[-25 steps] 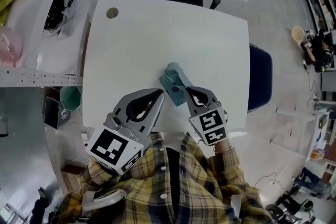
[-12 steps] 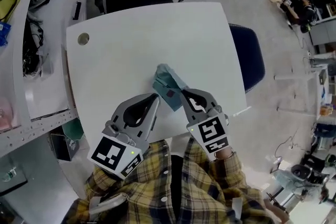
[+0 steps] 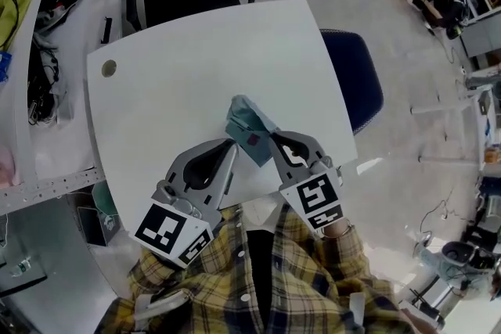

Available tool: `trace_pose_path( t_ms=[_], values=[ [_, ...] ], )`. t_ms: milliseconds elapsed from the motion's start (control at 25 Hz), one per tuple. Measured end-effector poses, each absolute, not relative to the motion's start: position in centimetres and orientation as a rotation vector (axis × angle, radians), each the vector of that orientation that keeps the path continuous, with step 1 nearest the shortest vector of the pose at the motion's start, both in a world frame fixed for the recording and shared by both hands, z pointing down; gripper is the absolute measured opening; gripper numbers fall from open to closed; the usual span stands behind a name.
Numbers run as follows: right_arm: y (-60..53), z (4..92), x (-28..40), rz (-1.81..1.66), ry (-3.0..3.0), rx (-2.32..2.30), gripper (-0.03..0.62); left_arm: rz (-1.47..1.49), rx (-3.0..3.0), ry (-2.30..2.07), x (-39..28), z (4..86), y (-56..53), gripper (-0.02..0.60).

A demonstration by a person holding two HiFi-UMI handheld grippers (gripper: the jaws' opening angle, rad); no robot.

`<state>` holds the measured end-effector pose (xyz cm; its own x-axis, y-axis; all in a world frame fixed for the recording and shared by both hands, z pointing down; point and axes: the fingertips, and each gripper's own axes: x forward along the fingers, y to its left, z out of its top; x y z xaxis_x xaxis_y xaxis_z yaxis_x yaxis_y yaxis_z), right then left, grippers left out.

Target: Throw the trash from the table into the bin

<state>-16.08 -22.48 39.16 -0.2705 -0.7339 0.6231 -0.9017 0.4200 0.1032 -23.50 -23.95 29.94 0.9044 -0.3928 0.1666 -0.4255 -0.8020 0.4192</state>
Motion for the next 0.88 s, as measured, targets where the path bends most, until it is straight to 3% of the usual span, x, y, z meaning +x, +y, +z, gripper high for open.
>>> trace_pose_path(
  t_ms=[880],
  values=[
    [2.1, 34.0, 20.1, 0.257, -2.006, 1.67, -0.002, 0.117, 2.734, -0.467, 11.6, 29.0, 1.1, 0.008]
  ],
)
